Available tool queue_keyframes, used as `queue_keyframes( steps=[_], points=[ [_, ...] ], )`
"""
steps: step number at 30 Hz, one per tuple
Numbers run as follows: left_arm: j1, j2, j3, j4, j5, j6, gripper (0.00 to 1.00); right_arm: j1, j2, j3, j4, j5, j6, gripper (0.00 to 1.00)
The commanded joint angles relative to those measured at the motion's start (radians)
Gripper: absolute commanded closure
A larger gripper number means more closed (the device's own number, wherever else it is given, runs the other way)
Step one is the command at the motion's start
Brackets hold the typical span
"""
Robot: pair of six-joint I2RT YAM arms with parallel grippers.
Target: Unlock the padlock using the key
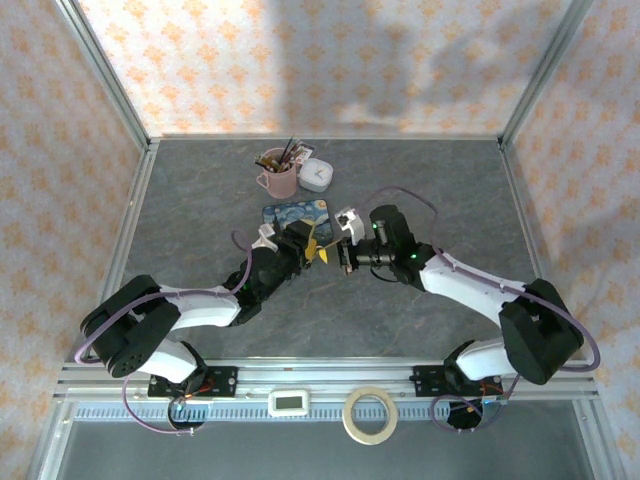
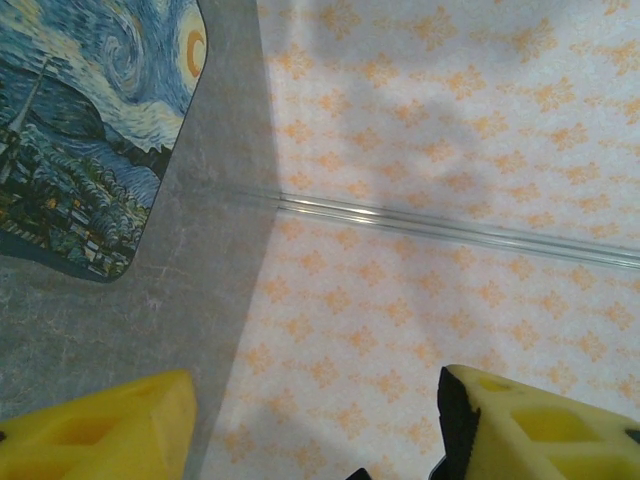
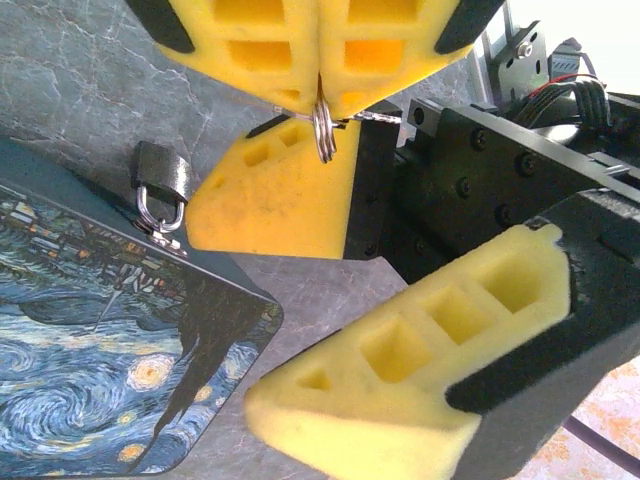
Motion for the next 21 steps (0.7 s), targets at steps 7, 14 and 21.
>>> queue_keyframes(
  steps=[7, 14, 21],
  points=[
    [-0.006, 0.001, 0.002, 0.078, 0.019, 0.01, 0.43, 0.003, -0.019, -0.008, 0.066, 0.051, 0.081, 1.0],
    [-0.006, 0.026, 0.0, 0.087, 0.033, 0.021, 0.35, 0.004, -0.059, -0.021, 0.122, 0.084, 0.154, 1.0],
    [-0.006, 0.069, 0.01, 0.119, 0.063, 0.006, 0.27, 0.004, -0.06, -0.013, 0.182, 0.059, 0.182, 1.0]
  ],
)
